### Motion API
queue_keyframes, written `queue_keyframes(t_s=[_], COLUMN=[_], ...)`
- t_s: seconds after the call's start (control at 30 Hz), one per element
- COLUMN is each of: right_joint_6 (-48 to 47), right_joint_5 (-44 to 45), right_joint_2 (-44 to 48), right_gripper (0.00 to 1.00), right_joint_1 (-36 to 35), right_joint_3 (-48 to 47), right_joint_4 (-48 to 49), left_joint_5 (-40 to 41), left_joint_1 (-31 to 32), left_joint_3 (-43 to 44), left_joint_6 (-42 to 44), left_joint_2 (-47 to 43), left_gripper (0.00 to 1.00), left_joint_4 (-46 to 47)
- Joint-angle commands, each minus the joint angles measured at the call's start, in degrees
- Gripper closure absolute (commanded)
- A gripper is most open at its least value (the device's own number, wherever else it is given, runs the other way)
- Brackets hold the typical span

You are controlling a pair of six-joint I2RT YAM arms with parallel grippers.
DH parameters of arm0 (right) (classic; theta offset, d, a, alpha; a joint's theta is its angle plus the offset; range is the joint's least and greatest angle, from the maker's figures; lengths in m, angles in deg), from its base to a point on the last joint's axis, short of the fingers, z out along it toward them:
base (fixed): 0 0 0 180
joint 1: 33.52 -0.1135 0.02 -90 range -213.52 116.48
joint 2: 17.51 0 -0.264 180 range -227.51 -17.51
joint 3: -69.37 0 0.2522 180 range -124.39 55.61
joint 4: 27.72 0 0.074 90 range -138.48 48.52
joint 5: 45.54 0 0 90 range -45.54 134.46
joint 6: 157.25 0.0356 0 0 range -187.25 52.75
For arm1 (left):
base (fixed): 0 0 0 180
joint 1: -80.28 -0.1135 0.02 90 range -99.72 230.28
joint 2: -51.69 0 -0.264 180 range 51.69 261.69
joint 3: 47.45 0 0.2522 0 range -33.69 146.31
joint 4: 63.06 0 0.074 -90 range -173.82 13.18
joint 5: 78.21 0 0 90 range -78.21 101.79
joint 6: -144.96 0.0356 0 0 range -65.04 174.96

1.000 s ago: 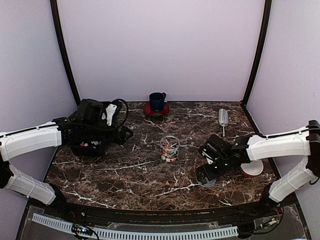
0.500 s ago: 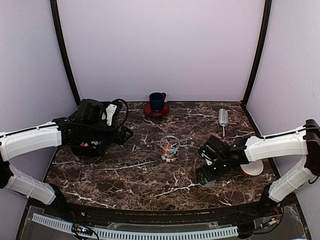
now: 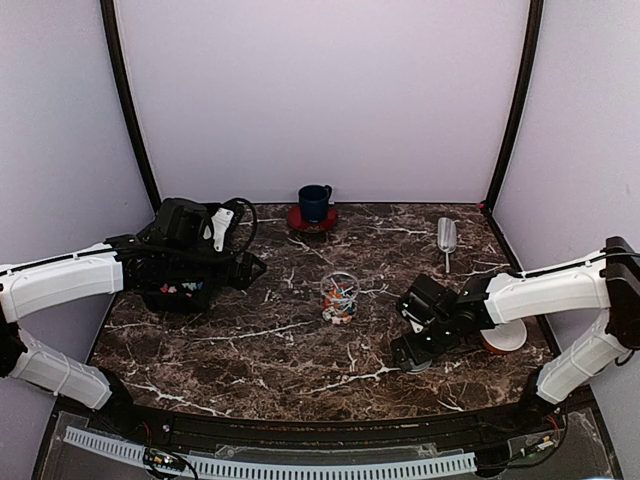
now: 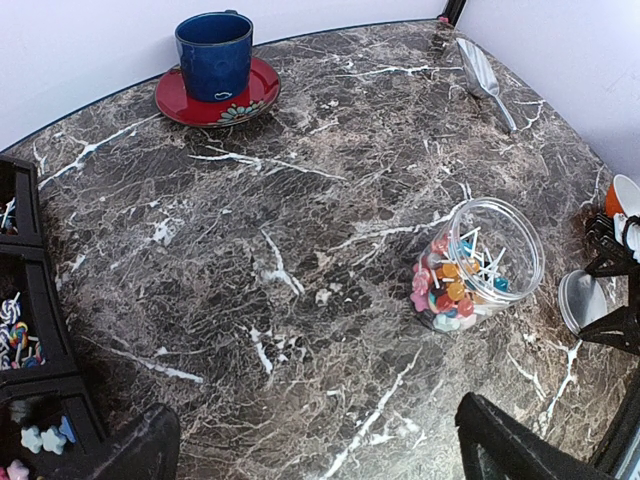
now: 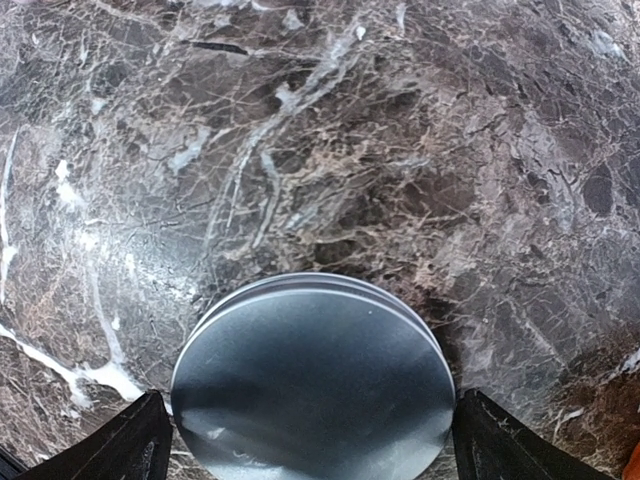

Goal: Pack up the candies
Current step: Pick up the box lid from the center of the board.

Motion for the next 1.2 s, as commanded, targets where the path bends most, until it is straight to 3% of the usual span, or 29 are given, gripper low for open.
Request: queue_keyframes(t_s=[0.0, 0.43, 0.73, 1.03, 1.17], right_joint_6=[0.70, 0.26, -1.52, -11.23, -15.22], right_joint_5=[0.69, 1.86, 2.68, 5.16, 4.90], right_joint_2=[-0.58, -0.30, 1.72, 1.25, -0.51], right_gripper=[0.01, 0.12, 0.14, 0.12, 0.11], right_joint_1=[-0.73, -1.17, -1.87, -1.79, -1.15], right_joint_3=[-0.04, -2.34, -9.02, -23.88, -30.28], right_joint_4=[0.36, -1.96, -6.34, -12.42, -13.34], left_joint_5=[-0.06, -0.30, -1.10, -6.46, -3.82], left_joint_1=[-0.29, -0.32, -0.34, -0.27, 0.07], left_joint_3=[-0.73, -0.74, -2.57, -9.96, -17.84], left_joint_6=[-0.20, -0.39, -1.36, -7.87, -9.76], left_joint_2=[-1.85, -1.85, -3.57, -6.96, -8.06], left_gripper=[0.01, 0.01, 0.01, 0.01, 0.01], left_joint_4=[0.68, 0.71, 1.75, 11.30, 23.20])
